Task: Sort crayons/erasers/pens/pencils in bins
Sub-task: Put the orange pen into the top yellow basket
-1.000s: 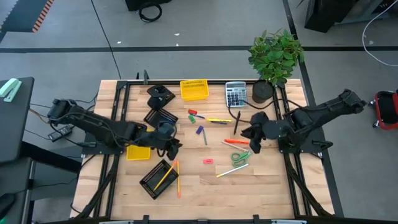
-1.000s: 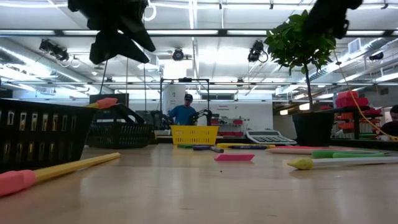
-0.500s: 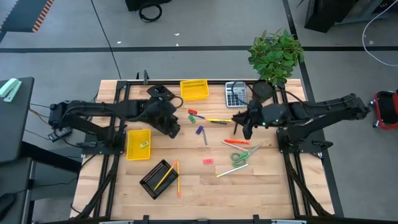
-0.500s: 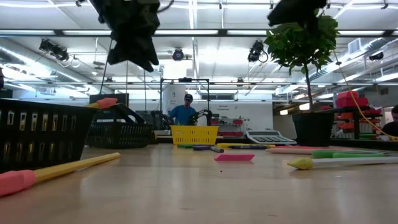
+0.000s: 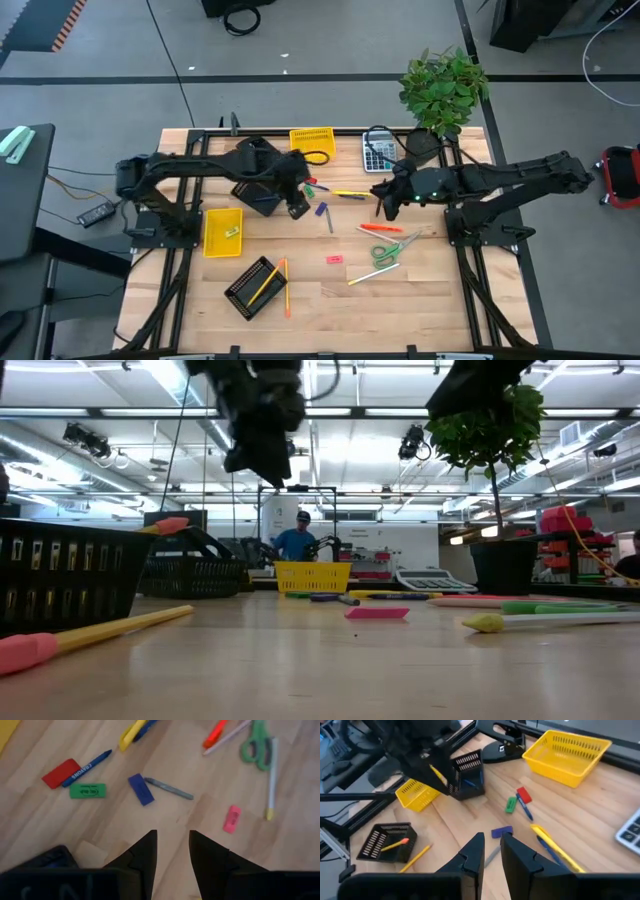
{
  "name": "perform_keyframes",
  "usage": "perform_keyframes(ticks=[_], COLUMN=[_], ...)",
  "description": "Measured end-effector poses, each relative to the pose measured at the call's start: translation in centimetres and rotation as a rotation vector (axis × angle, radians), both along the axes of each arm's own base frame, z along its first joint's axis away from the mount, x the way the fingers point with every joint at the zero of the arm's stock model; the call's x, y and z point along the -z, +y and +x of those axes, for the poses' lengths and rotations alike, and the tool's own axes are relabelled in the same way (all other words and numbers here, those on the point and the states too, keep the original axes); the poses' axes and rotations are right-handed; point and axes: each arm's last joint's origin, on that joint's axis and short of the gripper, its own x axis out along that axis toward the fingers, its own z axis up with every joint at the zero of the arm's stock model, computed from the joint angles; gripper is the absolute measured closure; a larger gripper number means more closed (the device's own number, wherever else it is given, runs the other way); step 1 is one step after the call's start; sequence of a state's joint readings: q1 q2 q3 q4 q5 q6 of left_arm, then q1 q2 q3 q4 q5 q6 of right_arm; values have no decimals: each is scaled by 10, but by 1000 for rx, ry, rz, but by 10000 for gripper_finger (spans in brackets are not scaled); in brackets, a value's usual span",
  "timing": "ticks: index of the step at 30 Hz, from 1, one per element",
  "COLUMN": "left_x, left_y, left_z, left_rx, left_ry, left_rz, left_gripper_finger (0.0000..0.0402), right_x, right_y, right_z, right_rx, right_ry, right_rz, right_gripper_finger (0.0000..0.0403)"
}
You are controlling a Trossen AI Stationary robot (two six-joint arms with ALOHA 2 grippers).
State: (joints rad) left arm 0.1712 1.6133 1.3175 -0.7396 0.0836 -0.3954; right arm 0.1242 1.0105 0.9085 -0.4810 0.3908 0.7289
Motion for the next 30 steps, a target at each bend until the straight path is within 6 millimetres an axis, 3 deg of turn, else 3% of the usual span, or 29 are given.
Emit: perform_keyframes(ticks=[6,12,15,23,30], left_x=[23,29,20,-15,-35], left_y=[5,4,0,-16,-33], left_z=[25,28,27,12,4], left_rx=[84,58,67,-5,-48], left_ry=[149,164,122,11,-61], left_rz=[18,-2,9,16,31], left_gripper_finger=[280,280,283,283,291], right_x=[10,23,35,77,106], right_y=[4,5,1,-1,5], right_z=[13,16,20,42,55], right_rx=[-31,-36,-58,-311,-686], right_ry=[28,135,240,510,683], right_rz=[49,100,78,79,-193], right_gripper_finger=[334,334,334,331,334])
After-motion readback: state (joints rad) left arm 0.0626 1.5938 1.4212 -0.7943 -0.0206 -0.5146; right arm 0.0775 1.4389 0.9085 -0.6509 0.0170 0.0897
